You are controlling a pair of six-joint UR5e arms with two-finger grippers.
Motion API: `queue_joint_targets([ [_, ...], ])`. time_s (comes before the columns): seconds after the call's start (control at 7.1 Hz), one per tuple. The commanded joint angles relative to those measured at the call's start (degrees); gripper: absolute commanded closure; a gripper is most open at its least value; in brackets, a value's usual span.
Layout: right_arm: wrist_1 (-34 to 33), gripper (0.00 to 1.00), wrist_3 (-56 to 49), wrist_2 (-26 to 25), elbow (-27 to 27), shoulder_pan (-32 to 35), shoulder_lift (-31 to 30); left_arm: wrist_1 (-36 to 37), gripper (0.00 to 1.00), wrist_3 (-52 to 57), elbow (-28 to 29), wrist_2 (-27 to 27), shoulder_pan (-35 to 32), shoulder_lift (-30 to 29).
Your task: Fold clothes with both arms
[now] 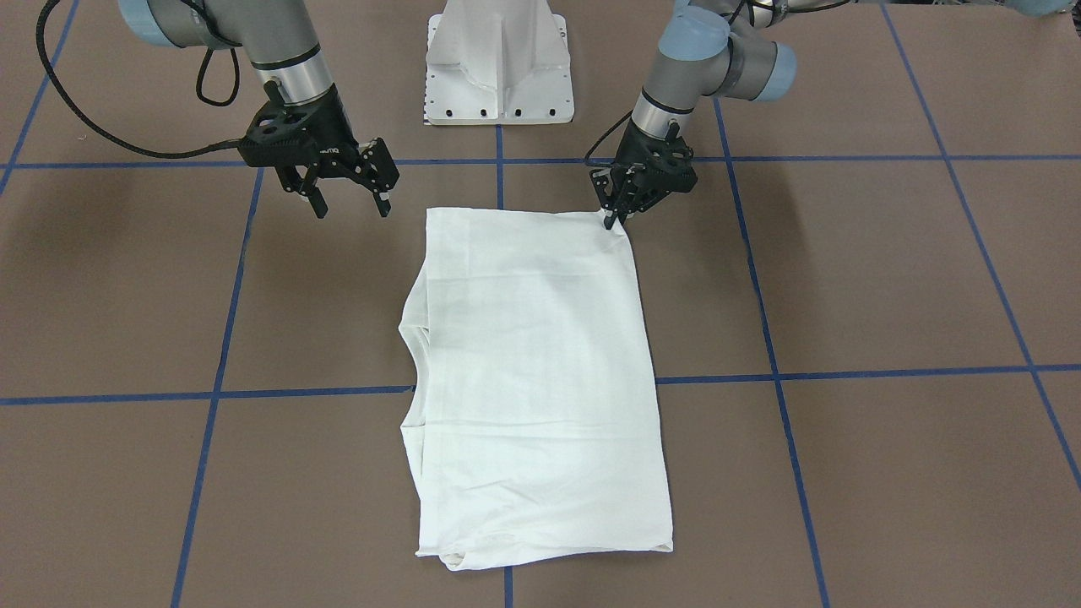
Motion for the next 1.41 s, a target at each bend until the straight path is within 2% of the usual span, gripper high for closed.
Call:
queue_joint_targets([
  [0.0, -0.5, 0.00, 5.8, -1.5, 0.1, -1.0, 0.2, 0.0, 1.00, 0.1, -0.8, 0.0, -0.1, -0.1],
  [0.14, -1.1, 0.05, 13.1, -2.2, 0.0, -2.3, 1.3, 0.0, 1.00, 0.1, -0.9, 0.0, -0.1, -0.2],
  [0.28, -6.0, 0.09, 21.1, -2.6, -0.6, -4.2, 4.5, 0.0, 1.00, 0.0, -0.9, 0.0, -0.1, -0.3],
  [0.56, -18.2, 0.09, 31.1, -9.8, -5.0, -9.2, 14.3, -0.1, 1.00, 0.0, -1.0, 0.1, 0.0, -0.6],
  [0.99, -18.3, 0.12, 40.6, -9.6, -16.2, -11.4, 20.7, -0.1, 1.00, 0.0, -1.1, 0.1, 0.0, -0.5],
  [1.27, -18.4, 0.13, 41.5, -9.5, -17.3, -12.2, 20.9, -0.1, 1.00, -0.1, -1.2, 0.1, -0.1, -0.6],
])
